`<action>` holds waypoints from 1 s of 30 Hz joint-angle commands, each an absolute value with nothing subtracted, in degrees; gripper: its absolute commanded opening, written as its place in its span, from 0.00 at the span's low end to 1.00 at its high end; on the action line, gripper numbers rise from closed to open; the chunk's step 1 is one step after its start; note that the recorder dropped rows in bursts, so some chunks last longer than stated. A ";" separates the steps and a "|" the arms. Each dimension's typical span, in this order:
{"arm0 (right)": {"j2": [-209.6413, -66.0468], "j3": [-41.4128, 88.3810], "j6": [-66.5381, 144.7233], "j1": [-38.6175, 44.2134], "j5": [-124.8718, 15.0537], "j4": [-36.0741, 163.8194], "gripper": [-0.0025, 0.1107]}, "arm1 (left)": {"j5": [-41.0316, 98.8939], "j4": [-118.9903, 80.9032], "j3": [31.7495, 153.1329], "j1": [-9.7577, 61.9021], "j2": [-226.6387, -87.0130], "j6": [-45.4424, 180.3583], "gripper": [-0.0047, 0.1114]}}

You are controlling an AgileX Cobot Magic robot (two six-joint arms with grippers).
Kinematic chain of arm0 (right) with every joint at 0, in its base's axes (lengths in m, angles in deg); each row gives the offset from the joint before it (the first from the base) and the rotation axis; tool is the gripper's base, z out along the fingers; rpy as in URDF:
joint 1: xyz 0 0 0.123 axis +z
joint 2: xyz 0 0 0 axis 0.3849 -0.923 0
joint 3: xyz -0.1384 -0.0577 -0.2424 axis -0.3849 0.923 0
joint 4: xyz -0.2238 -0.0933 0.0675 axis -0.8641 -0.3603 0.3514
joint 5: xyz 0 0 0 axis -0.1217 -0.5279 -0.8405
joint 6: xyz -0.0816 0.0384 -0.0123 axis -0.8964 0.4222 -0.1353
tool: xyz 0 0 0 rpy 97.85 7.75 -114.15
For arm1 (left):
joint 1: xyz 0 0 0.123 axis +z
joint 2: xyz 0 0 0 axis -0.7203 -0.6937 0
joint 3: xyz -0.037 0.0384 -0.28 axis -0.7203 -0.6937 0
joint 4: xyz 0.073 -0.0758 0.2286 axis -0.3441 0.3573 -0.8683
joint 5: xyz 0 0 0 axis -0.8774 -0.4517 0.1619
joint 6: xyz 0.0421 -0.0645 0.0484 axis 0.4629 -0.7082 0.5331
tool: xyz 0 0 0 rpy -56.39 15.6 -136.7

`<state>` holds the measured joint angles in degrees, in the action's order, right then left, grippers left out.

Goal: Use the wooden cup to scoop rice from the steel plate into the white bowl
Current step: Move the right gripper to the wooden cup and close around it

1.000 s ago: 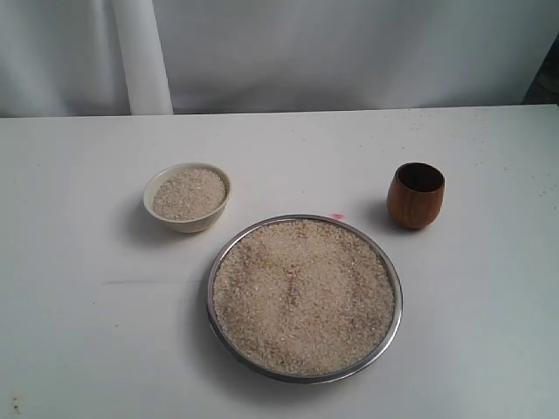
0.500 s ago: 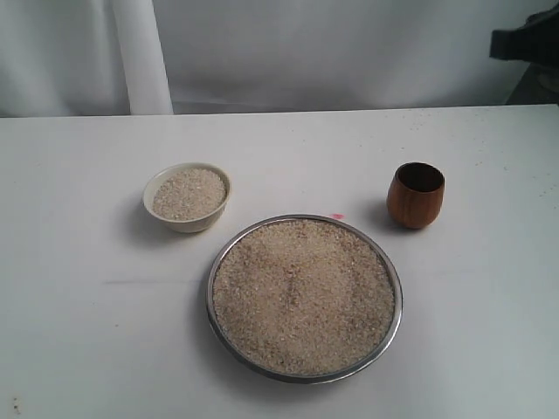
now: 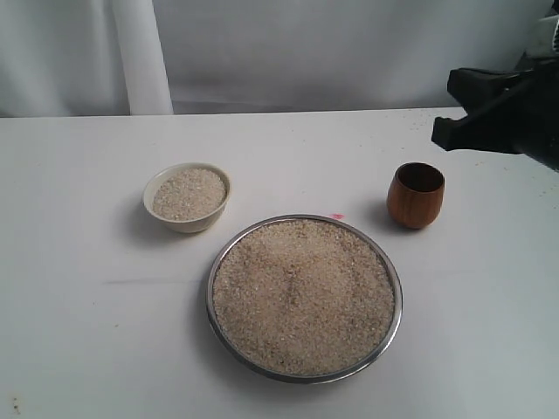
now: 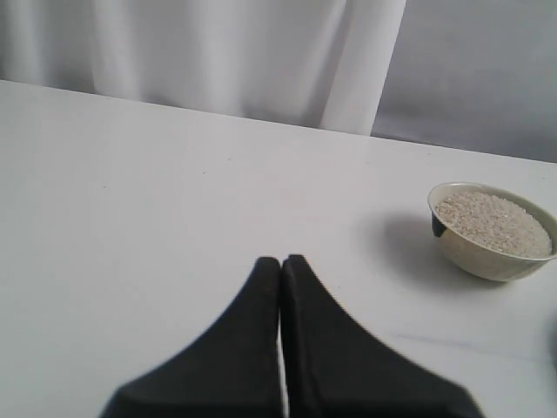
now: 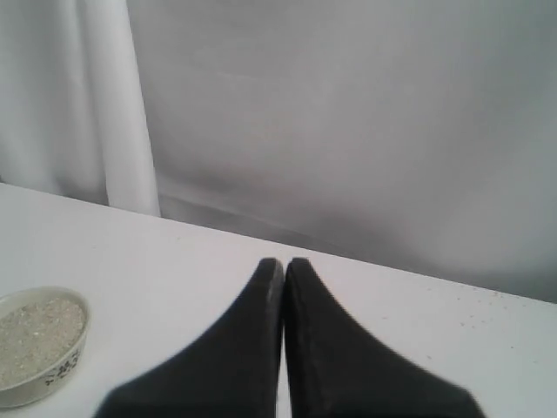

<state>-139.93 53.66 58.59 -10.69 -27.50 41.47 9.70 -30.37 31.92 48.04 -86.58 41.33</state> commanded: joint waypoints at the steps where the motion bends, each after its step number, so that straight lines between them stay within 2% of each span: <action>1: -139.83 53.90 58.08 -10.63 -25.56 40.91 0.02 | 9.78 -30.10 31.75 48.06 -87.01 40.99 0.04; 4: -139.83 53.90 57.11 -10.63 -25.56 40.91 0.03 | 9.78 -30.10 31.75 48.06 -87.01 40.99 0.04; 6: -140.31 53.90 55.56 -10.63 -25.56 40.91 0.13 | 9.78 -30.10 31.75 48.06 -87.01 40.99 0.04; 7: -140.77 53.90 55.20 -10.63 -25.56 40.13 0.22 | 9.78 -30.10 31.75 48.06 -87.01 40.99 0.04; 9: -142.47 53.90 54.90 -10.63 -25.72 38.18 0.48 | 9.78 -30.10 31.75 48.06 -87.01 40.99 0.04; 11: -144.62 53.53 54.79 -10.63 -25.57 38.30 0.80 | 9.78 -30.10 31.75 48.06 -87.01 40.99 0.04; 12: -145.44 53.52 54.94 -10.63 -25.57 38.30 0.90 | 9.78 -30.10 31.75 48.06 -87.01 40.99 0.04; 13: -146.43 53.52 54.94 -10.63 -25.30 38.34 0.95 | 9.78 -30.10 31.75 48.06 -87.01 40.99 0.04; 30: -158.60 53.63 44.28 -10.75 -24.77 41.86 0.95 | 9.78 -30.10 31.75 48.06 -87.01 40.99 0.04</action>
